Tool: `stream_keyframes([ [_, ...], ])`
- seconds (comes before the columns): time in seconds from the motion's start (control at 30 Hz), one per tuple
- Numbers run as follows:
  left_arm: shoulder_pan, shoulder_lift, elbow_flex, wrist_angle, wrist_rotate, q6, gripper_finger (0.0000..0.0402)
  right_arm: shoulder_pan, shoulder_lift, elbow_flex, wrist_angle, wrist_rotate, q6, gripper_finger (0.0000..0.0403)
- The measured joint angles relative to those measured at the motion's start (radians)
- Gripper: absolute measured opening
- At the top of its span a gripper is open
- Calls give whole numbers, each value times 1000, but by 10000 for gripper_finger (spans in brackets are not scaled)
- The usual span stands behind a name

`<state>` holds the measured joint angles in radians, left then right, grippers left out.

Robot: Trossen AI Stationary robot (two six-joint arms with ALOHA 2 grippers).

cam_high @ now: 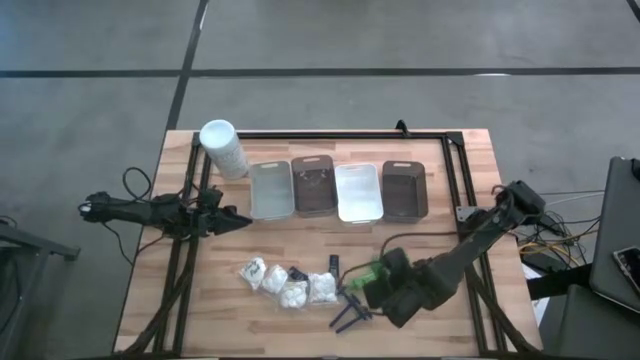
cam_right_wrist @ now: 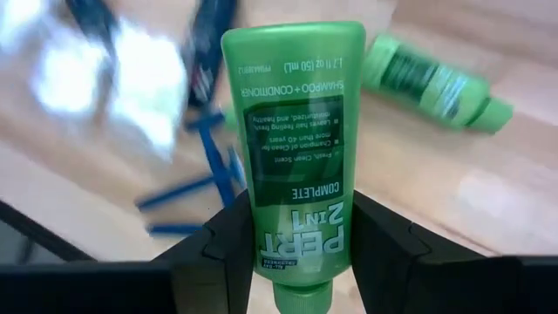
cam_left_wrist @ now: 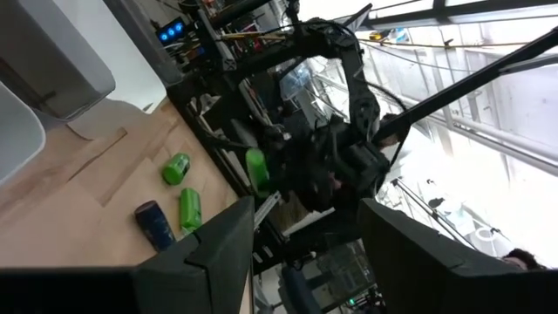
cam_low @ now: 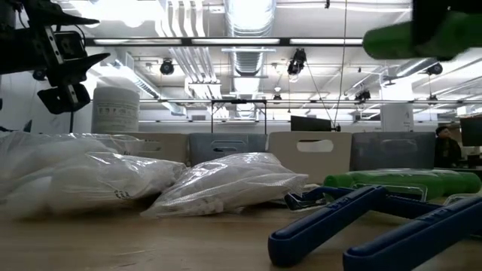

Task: Pick & Place Travel size toiletries
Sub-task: Put the bottom right shampoo in the right black bin

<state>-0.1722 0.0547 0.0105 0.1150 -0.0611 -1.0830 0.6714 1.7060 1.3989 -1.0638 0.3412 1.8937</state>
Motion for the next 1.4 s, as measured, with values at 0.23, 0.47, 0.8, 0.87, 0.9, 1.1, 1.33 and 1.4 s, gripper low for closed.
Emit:
stream_keyframes([
  [0.23,0,0,0,0,32,-11,211,-19,-103,-44,-66,129,117,143],
  [0.47,1,0,0,1,-100,-15,211,-17,-129,-55,-67,190,172,143],
  [0.8,0,0,0,6,-105,-46,211,-41,-156,-56,-170,295,272,143],
  [0.87,0,0,0,8,-112,-62,211,-58,-171,-56,-197,300,271,143],
  [0.9,0,0,0,8,-116,-69,211,-68,-181,-56,-209,309,266,143],
  [1.1,0,0,0,29,-116,-94,211,-150,-252,-64,-235,322,162,143],
  [1.33,0,0,0,27,-113,-95,211,-247,-317,-97,-234,318,58,143],
  [1.4,0,0,0,25,-113,-91,211,-275,-334,-108,-233,309,29,143],
])
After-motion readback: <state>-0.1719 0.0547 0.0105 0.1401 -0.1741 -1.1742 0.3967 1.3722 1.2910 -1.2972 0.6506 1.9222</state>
